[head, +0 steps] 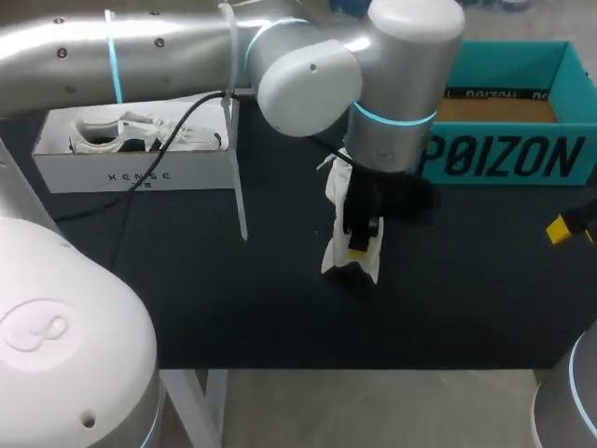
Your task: Take the shoe out of the shoebox, open the shoe tongue, remove and reinsert the insole, then place the shoe into the shoebox
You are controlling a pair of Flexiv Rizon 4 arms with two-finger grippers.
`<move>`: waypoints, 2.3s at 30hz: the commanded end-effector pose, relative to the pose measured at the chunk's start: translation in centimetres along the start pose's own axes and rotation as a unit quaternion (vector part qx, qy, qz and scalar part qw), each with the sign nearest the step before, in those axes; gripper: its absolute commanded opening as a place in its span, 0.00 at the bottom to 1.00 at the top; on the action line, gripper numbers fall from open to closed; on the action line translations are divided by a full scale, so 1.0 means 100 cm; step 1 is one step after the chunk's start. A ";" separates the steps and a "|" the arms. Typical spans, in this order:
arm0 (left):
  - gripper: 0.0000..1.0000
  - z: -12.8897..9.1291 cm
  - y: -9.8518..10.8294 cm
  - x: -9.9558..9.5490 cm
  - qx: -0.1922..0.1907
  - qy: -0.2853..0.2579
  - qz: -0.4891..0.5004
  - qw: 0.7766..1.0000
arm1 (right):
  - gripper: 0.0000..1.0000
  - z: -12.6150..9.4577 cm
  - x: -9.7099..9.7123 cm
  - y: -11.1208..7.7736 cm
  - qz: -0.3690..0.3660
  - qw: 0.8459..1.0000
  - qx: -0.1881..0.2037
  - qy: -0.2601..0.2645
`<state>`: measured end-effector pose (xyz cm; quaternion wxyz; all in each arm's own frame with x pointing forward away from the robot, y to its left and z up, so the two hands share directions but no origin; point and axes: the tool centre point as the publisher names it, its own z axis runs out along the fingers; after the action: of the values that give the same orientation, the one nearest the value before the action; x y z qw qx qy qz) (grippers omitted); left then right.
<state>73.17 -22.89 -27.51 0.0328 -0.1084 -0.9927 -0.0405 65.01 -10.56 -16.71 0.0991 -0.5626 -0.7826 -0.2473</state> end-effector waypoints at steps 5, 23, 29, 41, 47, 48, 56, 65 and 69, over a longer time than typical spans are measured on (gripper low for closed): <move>0.00 -0.028 0.114 0.002 0.016 -0.038 0.015 0.999 | 1.00 0.001 -0.001 0.001 0.001 1.000 0.002 0.000; 0.00 -0.028 0.114 0.002 0.016 -0.038 0.015 0.999 | 1.00 0.001 -0.001 0.001 0.001 1.000 0.002 0.000; 0.00 -0.028 0.114 0.002 0.016 -0.038 0.015 0.999 | 1.00 0.001 -0.001 0.001 0.001 1.000 0.002 0.000; 0.00 -0.028 0.114 0.002 0.016 -0.038 0.015 0.999 | 1.00 0.001 -0.001 0.001 0.001 1.000 0.002 0.000; 0.00 -0.046 0.172 -0.013 -0.025 -0.052 0.066 0.996 | 1.00 0.001 -0.001 0.001 0.001 1.000 0.002 0.000; 0.00 -0.048 0.181 -0.014 -0.030 -0.055 0.078 0.995 | 1.00 0.001 -0.001 0.001 0.001 1.000 0.002 0.000; 0.00 -0.072 0.272 -0.040 -0.048 -0.069 0.153 0.985 | 1.00 0.001 -0.001 0.001 0.001 1.000 0.002 0.000; 0.00 -0.081 0.392 -0.087 -0.067 -0.113 0.204 0.970 | 1.00 0.001 -0.001 0.001 0.001 1.000 0.002 0.000; 0.00 -0.086 0.434 -0.107 -0.095 -0.130 0.268 0.950 | 1.00 0.001 -0.001 0.001 0.001 1.000 0.002 0.000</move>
<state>90.72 11.06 -17.88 -0.0627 -0.3347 -0.9300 -0.1382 65.02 -10.57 -16.72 0.0991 -0.5627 -0.7825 -0.2475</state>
